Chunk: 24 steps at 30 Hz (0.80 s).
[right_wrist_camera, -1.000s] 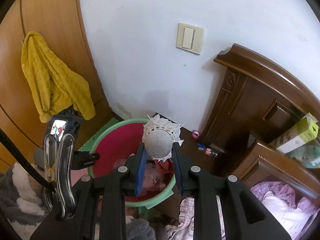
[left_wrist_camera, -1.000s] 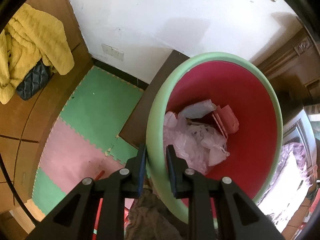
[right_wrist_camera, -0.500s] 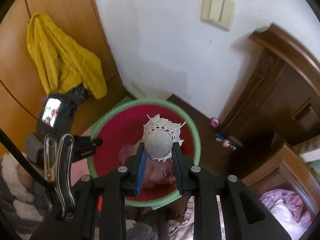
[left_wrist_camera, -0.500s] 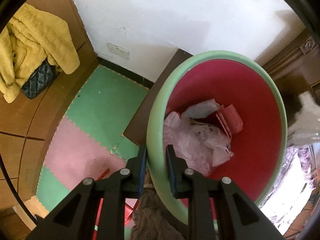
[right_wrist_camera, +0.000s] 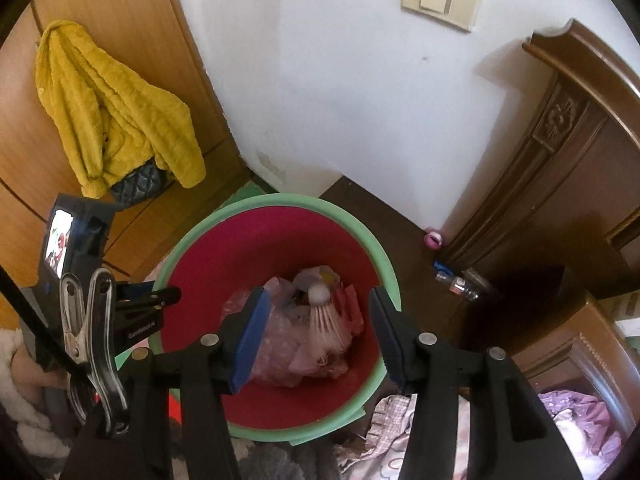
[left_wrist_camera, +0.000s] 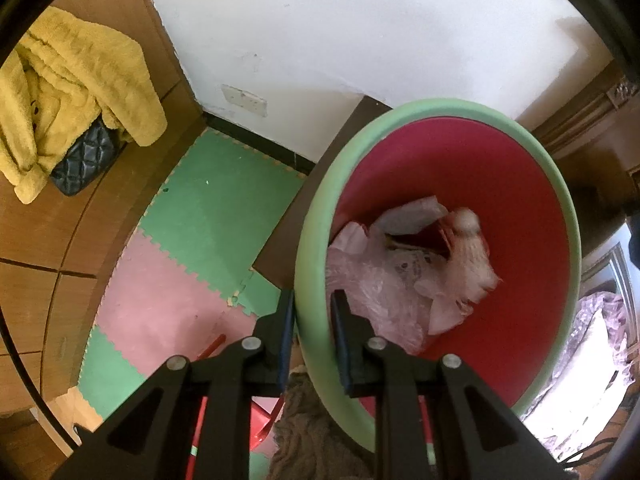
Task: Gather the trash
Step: 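Move the open right tool back to the nightstand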
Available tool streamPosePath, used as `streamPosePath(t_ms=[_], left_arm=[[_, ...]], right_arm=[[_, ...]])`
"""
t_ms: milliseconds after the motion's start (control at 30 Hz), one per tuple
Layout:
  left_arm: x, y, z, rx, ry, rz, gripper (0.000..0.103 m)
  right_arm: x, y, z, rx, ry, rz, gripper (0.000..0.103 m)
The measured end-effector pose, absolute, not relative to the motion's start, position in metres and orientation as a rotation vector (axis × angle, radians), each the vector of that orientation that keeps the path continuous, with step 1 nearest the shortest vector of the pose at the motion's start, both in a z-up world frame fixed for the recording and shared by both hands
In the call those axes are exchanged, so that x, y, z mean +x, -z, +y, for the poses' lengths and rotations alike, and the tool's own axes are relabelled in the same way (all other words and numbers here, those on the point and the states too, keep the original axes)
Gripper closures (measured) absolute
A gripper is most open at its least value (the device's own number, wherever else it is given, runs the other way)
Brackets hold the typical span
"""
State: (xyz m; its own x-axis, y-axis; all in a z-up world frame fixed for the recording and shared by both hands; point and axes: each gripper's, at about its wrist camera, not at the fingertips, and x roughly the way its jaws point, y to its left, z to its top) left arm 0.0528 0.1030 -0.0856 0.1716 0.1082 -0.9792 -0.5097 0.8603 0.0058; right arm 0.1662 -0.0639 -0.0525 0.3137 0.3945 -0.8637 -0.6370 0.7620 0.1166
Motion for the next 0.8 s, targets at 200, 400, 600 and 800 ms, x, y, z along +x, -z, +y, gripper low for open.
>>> streamPosePath(t_ms=[200, 400, 600, 800], left_arm=[[0.054, 0.085, 0.103, -0.37, -0.471, 1.334, 0.086], [0.054, 0.085, 0.101, -0.366, -0.492, 1.332, 0.086], [0.055, 0.085, 0.1, -0.368, -0.509, 1.334, 0.086], [0.057, 0.086, 0.096, -0.324, -0.518, 1.345, 0.087]], right_arm=[[0.176, 0.061, -0.059, -0.289, -0.703, 1.092, 0.05], [0.189, 0.067, -0.065, -0.268, -0.71, 1.127, 0.05], [0.205, 0.07, -0.081, -0.251, -0.671, 1.129, 0.05], [0.233, 0.064, -0.116, -0.234, -0.562, 1.116, 0.05]])
